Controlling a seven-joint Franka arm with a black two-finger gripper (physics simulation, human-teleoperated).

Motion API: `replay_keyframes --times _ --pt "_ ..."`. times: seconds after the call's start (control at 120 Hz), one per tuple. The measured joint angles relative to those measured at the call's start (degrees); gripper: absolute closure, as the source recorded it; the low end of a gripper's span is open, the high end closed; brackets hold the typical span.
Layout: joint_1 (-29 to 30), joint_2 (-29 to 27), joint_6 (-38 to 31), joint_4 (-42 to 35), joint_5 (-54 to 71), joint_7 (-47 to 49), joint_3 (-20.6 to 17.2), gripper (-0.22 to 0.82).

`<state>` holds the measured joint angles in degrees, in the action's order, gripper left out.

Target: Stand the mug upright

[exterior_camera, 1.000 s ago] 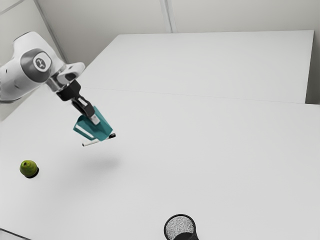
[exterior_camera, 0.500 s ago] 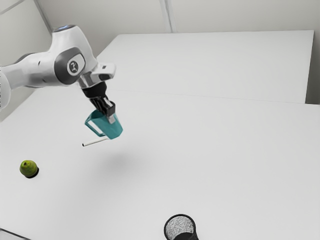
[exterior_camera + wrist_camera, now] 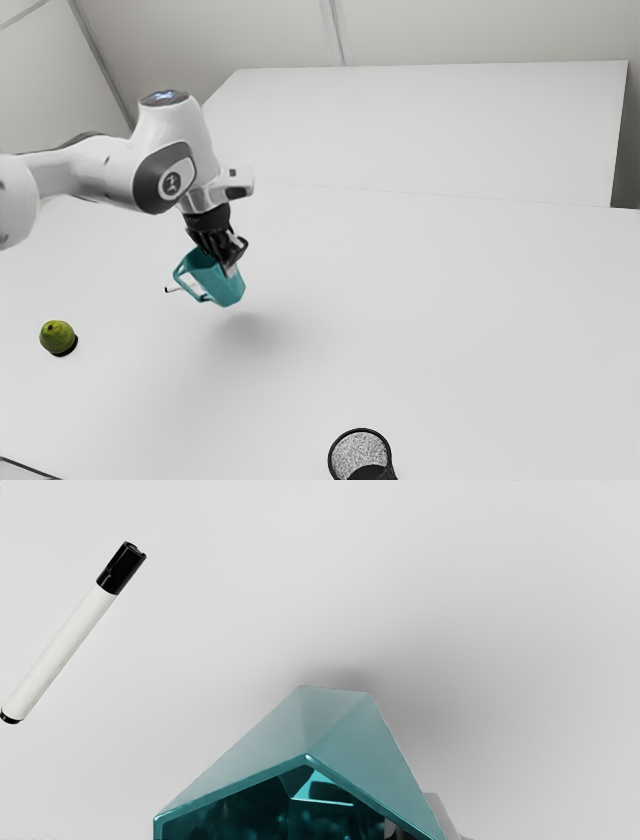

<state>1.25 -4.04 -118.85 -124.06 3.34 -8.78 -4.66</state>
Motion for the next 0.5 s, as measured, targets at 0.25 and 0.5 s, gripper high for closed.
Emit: replay_keyframes --times 0.25,0.5 --pt "-0.5 0.4 -5.8 -3.3 1.5 5.2 -0.2 0.79" --pt "-0.8 1.6 -8.6 -4.4 2.1 9.0 -0.3 0.79"
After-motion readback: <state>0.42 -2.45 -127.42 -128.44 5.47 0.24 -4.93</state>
